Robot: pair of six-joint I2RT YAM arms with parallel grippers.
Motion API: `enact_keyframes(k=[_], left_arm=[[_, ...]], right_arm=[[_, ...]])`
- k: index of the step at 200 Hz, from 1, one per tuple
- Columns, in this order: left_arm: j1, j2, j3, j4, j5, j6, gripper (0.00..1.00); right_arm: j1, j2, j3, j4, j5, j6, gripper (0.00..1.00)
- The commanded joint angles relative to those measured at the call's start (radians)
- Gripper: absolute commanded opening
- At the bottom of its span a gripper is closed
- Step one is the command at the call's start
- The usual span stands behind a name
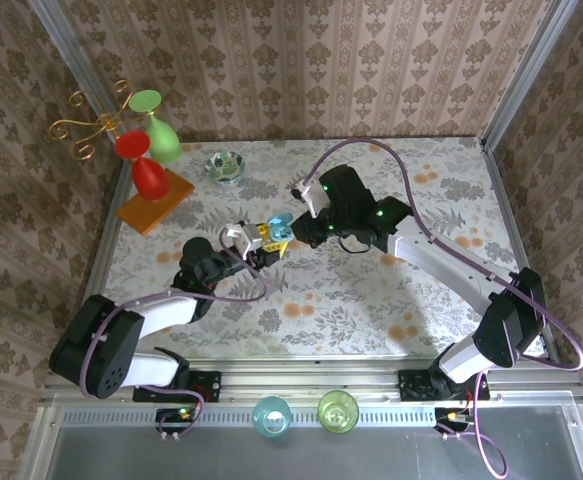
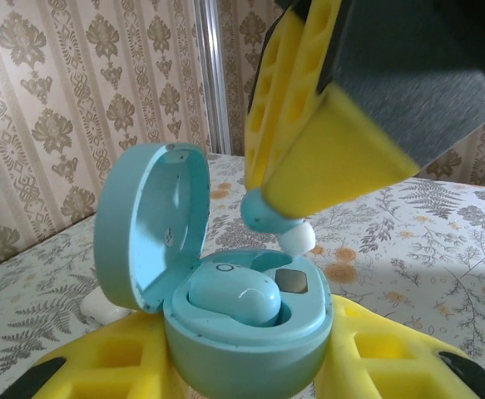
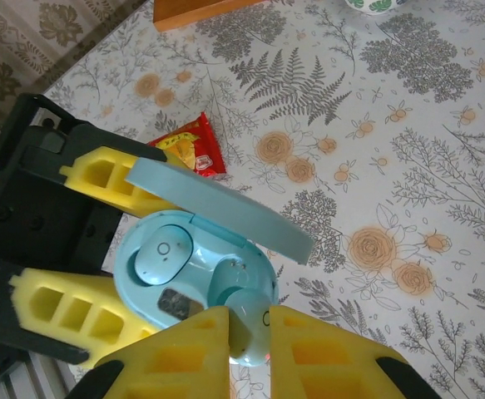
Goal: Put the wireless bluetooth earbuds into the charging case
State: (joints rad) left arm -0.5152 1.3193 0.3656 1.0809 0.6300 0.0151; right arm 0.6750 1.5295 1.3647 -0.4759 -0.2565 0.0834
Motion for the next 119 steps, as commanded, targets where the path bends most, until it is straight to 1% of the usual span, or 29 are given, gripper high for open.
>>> enact_keyframes(k=[1, 67, 119], left_arm=[[0.001, -0.023, 0.033, -0.008, 0.046, -0.012, 0.31], [0.001, -0.017, 0.042, -0.007, 0.048, -0.015, 0.31], [0.001, -0.022, 0.053, -0.007, 0.024, -0.062, 0.31]], right_arm=[[0.006, 0.018, 0.036, 0.002, 0.025, -0.015, 0.17], [0.006, 0.026, 0.041, 0.009, 0.016, -0.018, 0.16], [0.006, 0.026, 0.011, 0.011, 0.01, -0.045, 0.17]])
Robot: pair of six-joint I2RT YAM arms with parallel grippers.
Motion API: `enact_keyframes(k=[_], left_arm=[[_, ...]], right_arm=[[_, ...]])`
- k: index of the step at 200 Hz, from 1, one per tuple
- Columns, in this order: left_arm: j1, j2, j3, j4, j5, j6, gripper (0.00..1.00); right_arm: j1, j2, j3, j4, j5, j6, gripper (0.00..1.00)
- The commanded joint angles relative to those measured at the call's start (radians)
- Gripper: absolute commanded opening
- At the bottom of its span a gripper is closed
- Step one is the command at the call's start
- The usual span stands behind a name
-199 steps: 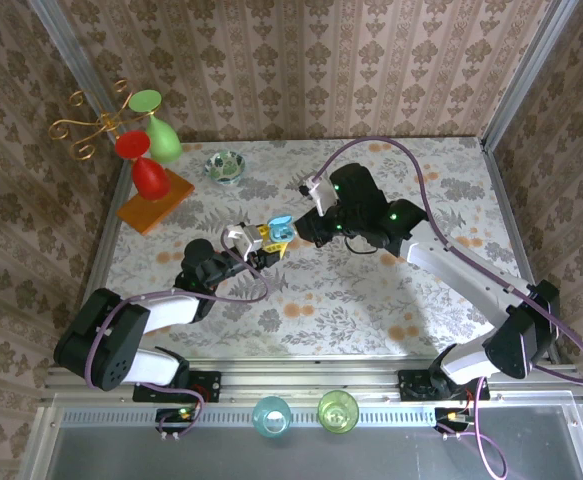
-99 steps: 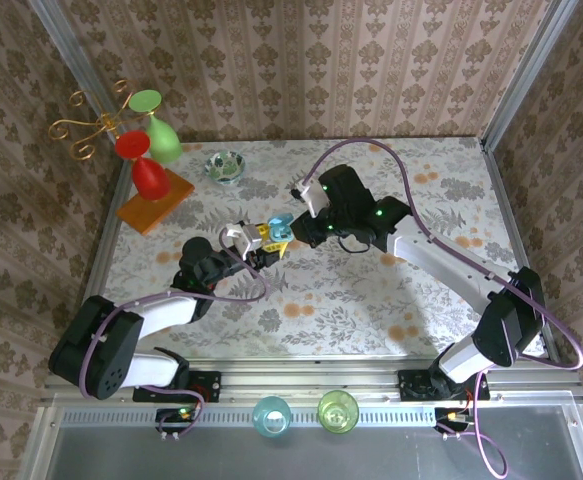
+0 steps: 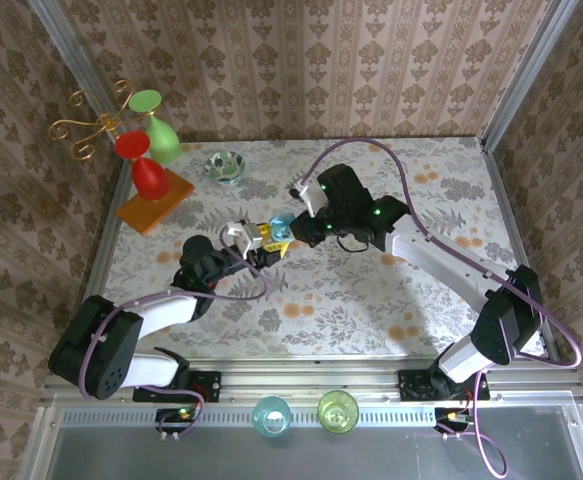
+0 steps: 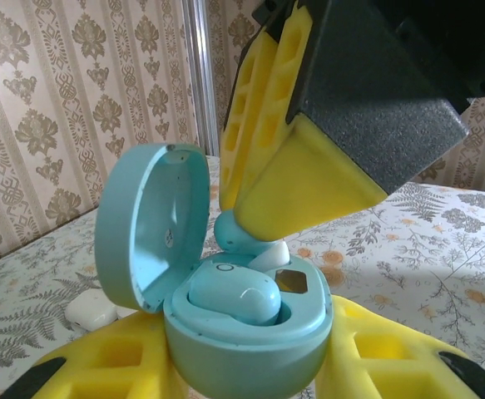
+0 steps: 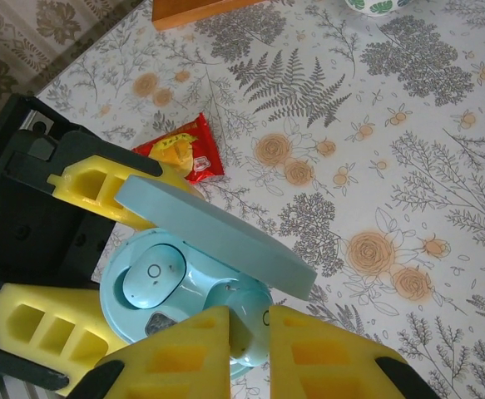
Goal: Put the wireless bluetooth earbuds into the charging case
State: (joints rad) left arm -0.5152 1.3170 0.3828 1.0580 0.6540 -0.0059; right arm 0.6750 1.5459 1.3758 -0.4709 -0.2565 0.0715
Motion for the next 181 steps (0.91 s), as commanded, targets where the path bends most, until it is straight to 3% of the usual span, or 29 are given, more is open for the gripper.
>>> enact_keyframes(k=[1, 129, 181], left_arm=[[0.001, -0.021, 0.036, 0.016, 0.0, -0.042, 0.31], [0.001, -0.01, 0.041, 0.022, 0.004, -0.041, 0.31], [0.001, -0.006, 0.026, 0.039, -0.001, -0.029, 0.31]], right_arm=[[0.006, 0.01, 0.0, 0.006, 0.009, -0.033, 0.17], [0.007, -0.032, -0.023, 0.041, -0.058, -0.023, 0.28], [0.004, -0.083, -0.052, 0.076, -0.041, -0.002, 0.44]])
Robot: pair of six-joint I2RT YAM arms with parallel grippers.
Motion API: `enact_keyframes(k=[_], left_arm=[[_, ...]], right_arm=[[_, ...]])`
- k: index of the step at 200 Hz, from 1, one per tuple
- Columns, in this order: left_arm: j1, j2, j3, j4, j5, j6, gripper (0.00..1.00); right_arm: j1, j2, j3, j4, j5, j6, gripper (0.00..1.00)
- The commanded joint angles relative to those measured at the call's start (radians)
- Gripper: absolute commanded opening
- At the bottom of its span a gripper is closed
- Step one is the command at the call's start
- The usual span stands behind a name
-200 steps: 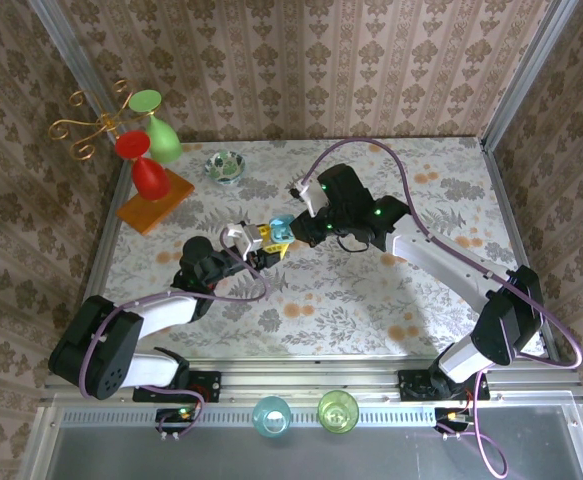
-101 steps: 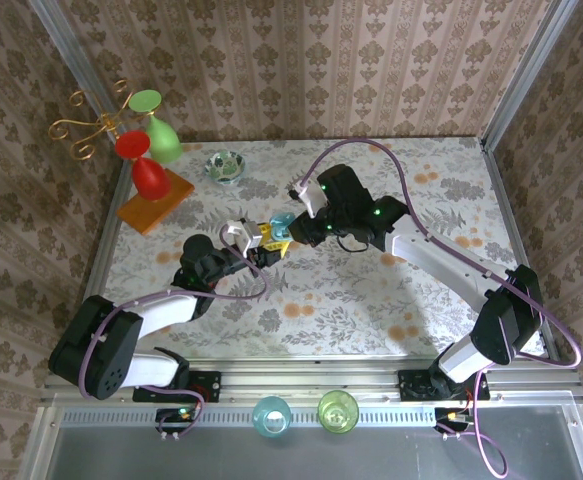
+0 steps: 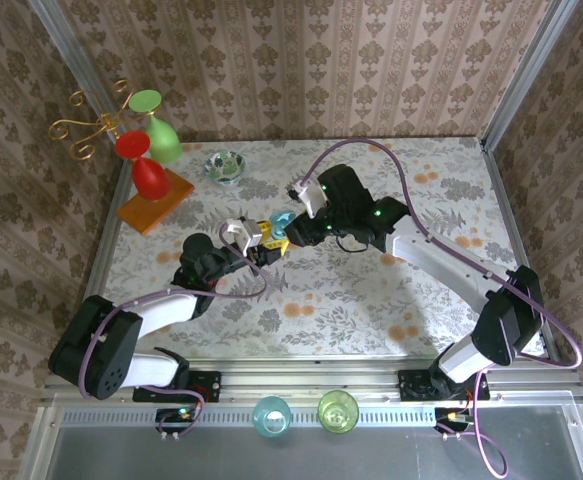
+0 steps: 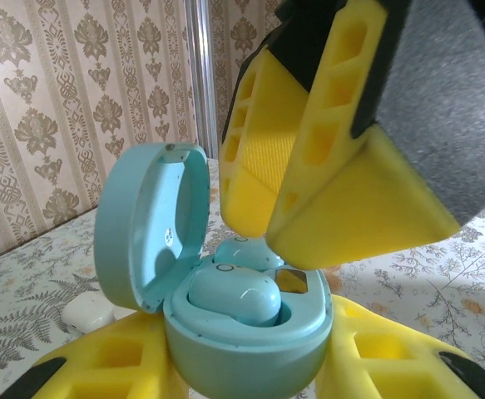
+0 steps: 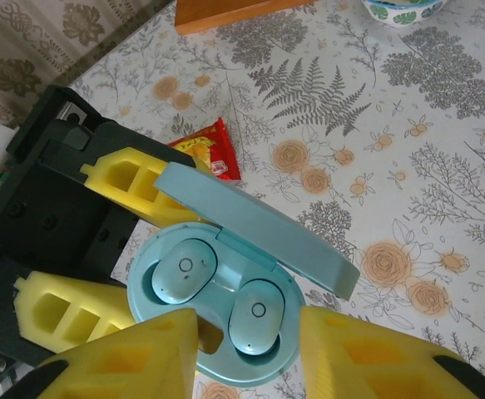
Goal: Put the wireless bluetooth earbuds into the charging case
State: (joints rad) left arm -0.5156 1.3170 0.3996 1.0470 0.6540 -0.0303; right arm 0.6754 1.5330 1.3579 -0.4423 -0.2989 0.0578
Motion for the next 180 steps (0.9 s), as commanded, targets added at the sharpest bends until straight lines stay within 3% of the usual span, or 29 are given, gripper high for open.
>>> enact_keyframes(k=[1, 48, 75, 121, 180], left_arm=[[0.002, -0.007, 0.009, 0.051, -0.001, -0.005, 0.31], [0.002, 0.002, -0.023, 0.098, 0.027, 0.056, 0.31], [0.003, -0.011, -0.038, 0.107, 0.05, 0.098, 0.3], [0.003, -0.033, -0.038, 0.078, 0.049, 0.111, 0.3], [0.005, -0.024, -0.01, 0.076, -0.065, -0.019, 0.3]], right_arm=[[0.003, -0.074, -0.036, 0.05, 0.001, 0.013, 0.45], [-0.042, -0.132, -0.084, 0.175, -0.066, 0.146, 0.64], [-0.055, -0.057, 0.0, 0.102, -0.028, 0.209, 0.79], [-0.065, 0.098, 0.177, -0.064, -0.028, 0.25, 0.81], [-0.069, 0.018, 0.078, -0.02, -0.093, 0.219, 0.81]])
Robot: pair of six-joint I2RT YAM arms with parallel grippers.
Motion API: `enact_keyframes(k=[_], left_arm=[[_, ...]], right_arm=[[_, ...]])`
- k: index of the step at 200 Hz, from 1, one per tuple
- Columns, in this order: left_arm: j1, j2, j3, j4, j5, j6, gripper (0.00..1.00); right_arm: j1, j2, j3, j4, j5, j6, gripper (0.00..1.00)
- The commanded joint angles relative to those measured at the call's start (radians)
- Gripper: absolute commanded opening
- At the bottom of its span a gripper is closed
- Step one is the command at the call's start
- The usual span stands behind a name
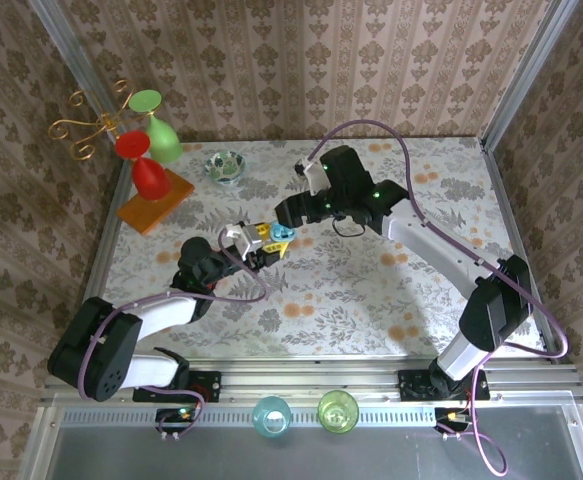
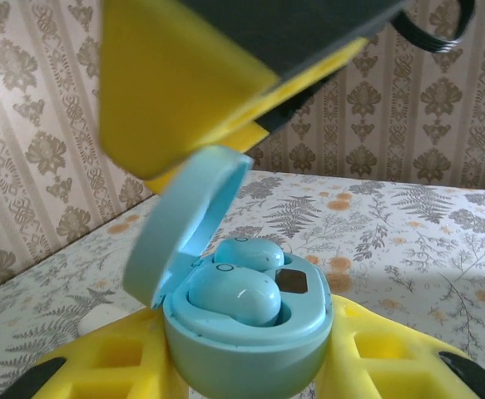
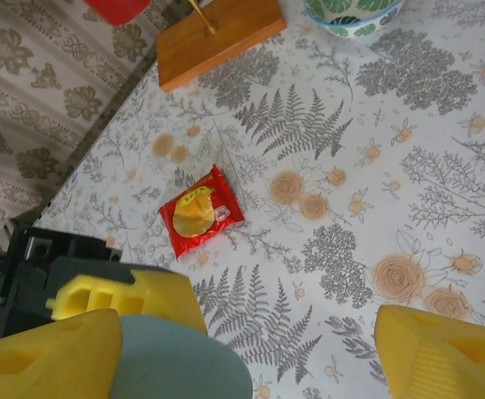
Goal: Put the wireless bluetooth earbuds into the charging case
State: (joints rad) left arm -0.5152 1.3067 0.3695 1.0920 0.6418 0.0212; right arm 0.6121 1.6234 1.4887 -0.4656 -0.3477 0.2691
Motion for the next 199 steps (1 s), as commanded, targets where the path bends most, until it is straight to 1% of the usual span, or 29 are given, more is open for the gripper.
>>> enact_keyframes(k=[1, 22, 38, 47, 78, 87, 105, 119, 143, 154, 174, 199], left_arm=[[0.004, -0.014, 0.021, 0.031, -0.053, -0.073, 0.3], [0.004, -0.007, 0.028, 0.043, -0.035, -0.069, 0.3], [0.004, -0.005, 0.028, 0.067, -0.033, -0.069, 0.3], [0.004, -0.004, 0.028, 0.083, -0.034, -0.073, 0.3], [0.003, 0.001, 0.03, 0.141, -0.07, -0.1, 0.31], [0.003, 0.007, 0.032, 0.155, -0.081, -0.101, 0.31], [0.003, 0.025, 0.04, 0.184, -0.09, -0.101, 0.3], [0.002, 0.037, 0.054, 0.184, -0.088, -0.097, 0.3], [0.0, 0.047, 0.065, 0.184, -0.081, -0.086, 0.3], [0.0, 0.045, 0.063, 0.184, -0.076, -0.084, 0.3], [0.0, 0.037, 0.056, 0.184, -0.081, -0.085, 0.3], [0.0, 0.032, 0.045, 0.184, -0.085, -0.081, 0.31]], right_arm=[[-0.007, -0.075, -0.057, 0.008, -0.046, 0.011, 0.81], [-0.047, -0.13, -0.135, 0.128, -0.12, 0.125, 0.81], [-0.088, -0.162, -0.203, 0.244, -0.195, 0.259, 0.81], [-0.107, -0.173, -0.242, 0.318, -0.259, 0.341, 0.81], [-0.129, -0.156, -0.35, 0.552, -0.445, 0.627, 0.8], [-0.127, -0.143, -0.386, 0.67, -0.496, 0.719, 0.79], [-0.118, -0.117, -0.456, 0.877, -0.521, 0.874, 0.78], [-0.103, -0.09, -0.479, 0.98, -0.538, 0.954, 0.77], [-0.076, -0.039, -0.496, 1.17, -0.56, 1.084, 0.72], [-0.07, -0.017, -0.501, 1.237, -0.566, 1.138, 0.68], [-0.071, 0.008, -0.513, 1.308, -0.562, 1.194, 0.5], [-0.071, 0.022, -0.515, 1.312, -0.56, 1.207, 0.29]])
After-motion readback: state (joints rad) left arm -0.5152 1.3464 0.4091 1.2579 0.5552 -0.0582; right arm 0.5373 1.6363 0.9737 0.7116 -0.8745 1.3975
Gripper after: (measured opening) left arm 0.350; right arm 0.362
